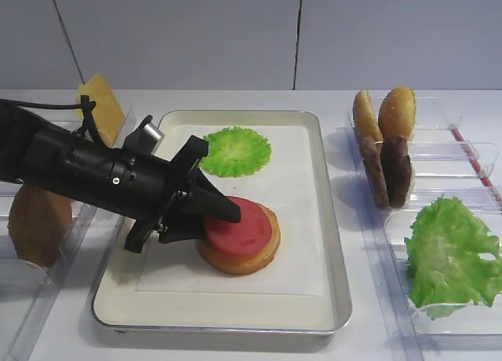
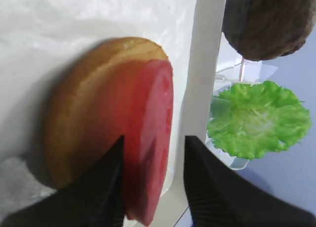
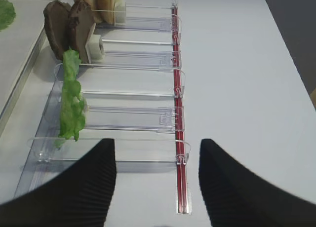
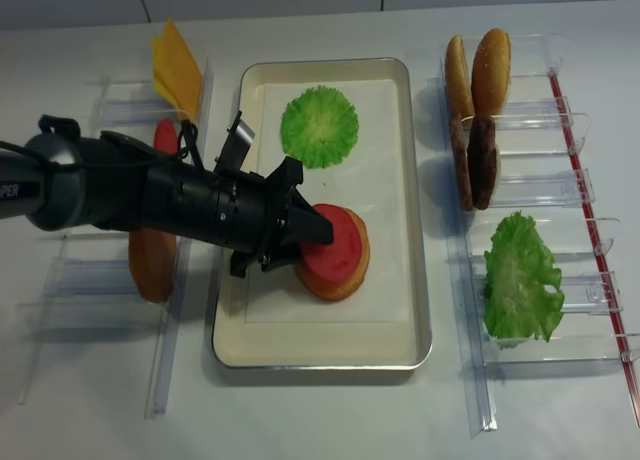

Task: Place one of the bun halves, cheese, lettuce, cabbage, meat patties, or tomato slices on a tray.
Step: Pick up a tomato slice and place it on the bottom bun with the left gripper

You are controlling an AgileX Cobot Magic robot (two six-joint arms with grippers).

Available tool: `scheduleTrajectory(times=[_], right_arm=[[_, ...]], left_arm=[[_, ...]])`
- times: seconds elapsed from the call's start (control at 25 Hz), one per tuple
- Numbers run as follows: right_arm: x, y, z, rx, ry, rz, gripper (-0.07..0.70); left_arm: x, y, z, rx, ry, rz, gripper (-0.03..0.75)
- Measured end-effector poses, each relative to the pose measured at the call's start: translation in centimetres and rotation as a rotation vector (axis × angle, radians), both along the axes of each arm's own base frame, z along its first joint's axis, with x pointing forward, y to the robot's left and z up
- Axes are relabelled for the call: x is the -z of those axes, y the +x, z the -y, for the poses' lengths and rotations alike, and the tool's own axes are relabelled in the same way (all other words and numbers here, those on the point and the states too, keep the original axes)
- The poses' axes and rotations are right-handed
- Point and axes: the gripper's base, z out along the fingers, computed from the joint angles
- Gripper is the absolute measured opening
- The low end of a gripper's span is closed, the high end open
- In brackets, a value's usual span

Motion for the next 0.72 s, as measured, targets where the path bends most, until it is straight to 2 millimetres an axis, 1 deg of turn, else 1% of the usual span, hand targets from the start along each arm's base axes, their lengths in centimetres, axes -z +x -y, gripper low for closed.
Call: scheduleTrajectory(times=[0.4, 0.72], right_arm=[[0.0, 0.0, 0.0, 0.0, 0.0, 0.0, 0.393], [0.0, 0.0, 0.0, 0.0, 0.0, 0.0, 0.393]], left_arm=[[-0.8, 0.5, 0.0, 0.051, 0.069, -0.056, 0.239], [-1.2, 0.8, -0.3, 0.097, 0.165, -0.099, 0.24]])
